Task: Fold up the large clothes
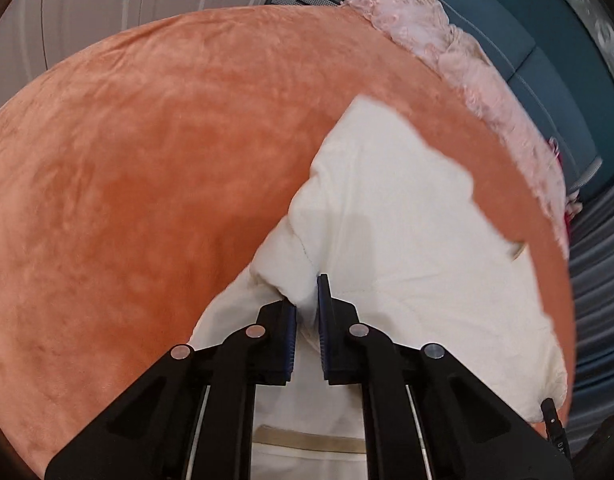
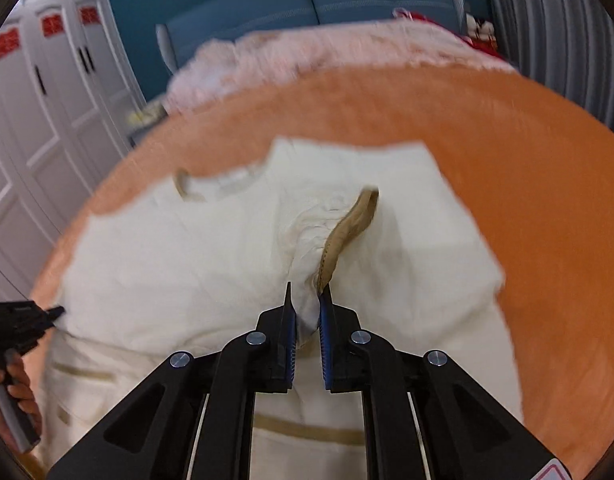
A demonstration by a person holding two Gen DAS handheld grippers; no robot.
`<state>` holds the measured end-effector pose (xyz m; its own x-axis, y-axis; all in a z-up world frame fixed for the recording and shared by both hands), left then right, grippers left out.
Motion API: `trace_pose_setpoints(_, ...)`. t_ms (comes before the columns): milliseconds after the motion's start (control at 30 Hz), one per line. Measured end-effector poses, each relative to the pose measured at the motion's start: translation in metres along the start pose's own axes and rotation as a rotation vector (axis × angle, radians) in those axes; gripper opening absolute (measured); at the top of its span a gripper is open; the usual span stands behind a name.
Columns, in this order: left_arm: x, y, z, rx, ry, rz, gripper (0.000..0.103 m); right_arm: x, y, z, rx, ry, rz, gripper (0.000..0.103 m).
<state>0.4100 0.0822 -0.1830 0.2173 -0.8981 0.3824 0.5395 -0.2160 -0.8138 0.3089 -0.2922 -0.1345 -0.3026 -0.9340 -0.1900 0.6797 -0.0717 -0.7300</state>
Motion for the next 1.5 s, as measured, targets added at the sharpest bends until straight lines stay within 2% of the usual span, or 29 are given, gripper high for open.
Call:
trace_pose_setpoints(67, 0.003, 0.005, -0.004, 0.018, 0.054, 0.036, 0.009, 0.002, 0.011, -0.012, -0.033, -0.002, -0.011, 0.009)
trace_pose_setpoints(267, 0.009, 0.014, -0.016, 0.084, 0.188, 0.115, 0.009, 0.007, 0.023, -0.028, -0.051, 0.005, -0.021, 0.009)
trace_pose_setpoints(467, 0.012, 0.008, -0.018, 0.118, 0.244, 0.162, 0.013, 0.012, 0.014, -0.028, -0.062, 0.062, 0.027, 0.013)
trace_pose_setpoints(533, 0.013, -0.008, -0.017, 0.109, 0.266, 0.183, 0.017, 0.015, -0.009, -0.023, -0.02, 0.094, -0.007, 0.032)
trace_pose_setpoints(567, 0.015, -0.022, -0.016, 0.117, 0.28, 0.191, 0.023, 0.018, -0.028, -0.017, 0.035, 0.103, -0.048, 0.034)
trace_pose_setpoints(633, 0.022, -0.05, -0.011, 0.158, 0.304, 0.172, 0.028, 0.012, -0.053, -0.004, 0.116, 0.067, -0.085, 0.034)
trace_pose_setpoints(700, 0.035, -0.07, -0.003, 0.203, 0.312, 0.156, 0.037, -0.003, -0.058, 0.008, 0.128, 0.027, -0.066, 0.034)
trace_pose_setpoints(733, 0.046, -0.075, 0.002, 0.212, 0.314, 0.131, 0.038, -0.012, -0.053, 0.012, 0.112, 0.006, -0.049, 0.034)
trace_pose_setpoints(800, 0.066, -0.069, 0.006, 0.198, 0.325, 0.098, 0.038, -0.033, -0.034, 0.016, 0.059, -0.032, -0.007, 0.033)
trace_pose_setpoints(900, 0.087, -0.036, -0.001, 0.141, 0.365, 0.117, 0.038, -0.048, -0.001, 0.008, -0.025, -0.069, -0.009, 0.03)
trace_pose_setpoints(1000, 0.088, 0.001, -0.018, 0.064, 0.375, 0.136, 0.037, -0.047, 0.024, -0.013, -0.094, -0.073, -0.023, 0.029)
trace_pose_setpoints(1033, 0.085, 0.011, -0.025, 0.046, 0.376, 0.146, 0.038, -0.046, 0.027, -0.019, -0.091, -0.082, -0.029, 0.027)
trace_pose_setpoints(1133, 0.078, 0.022, -0.037, 0.07, 0.39, 0.155, 0.038, -0.045, 0.03, -0.032, -0.069, -0.106, -0.037, 0.025)
trace_pose_setpoints(1500, 0.077, 0.027, -0.052, 0.203, 0.45, 0.186, 0.038, -0.048, 0.034, -0.041, -0.015, -0.125, -0.059, 0.026)
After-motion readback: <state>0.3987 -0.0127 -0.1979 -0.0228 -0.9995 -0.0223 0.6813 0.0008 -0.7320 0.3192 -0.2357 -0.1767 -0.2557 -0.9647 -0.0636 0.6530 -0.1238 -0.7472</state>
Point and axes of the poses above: each gripper's, at about its wrist camera, not at the fingertips, and y roughly the way its jaws point, x to its right, z to its top, the point moved 7 cm from there along y, roughly the way its jaws point
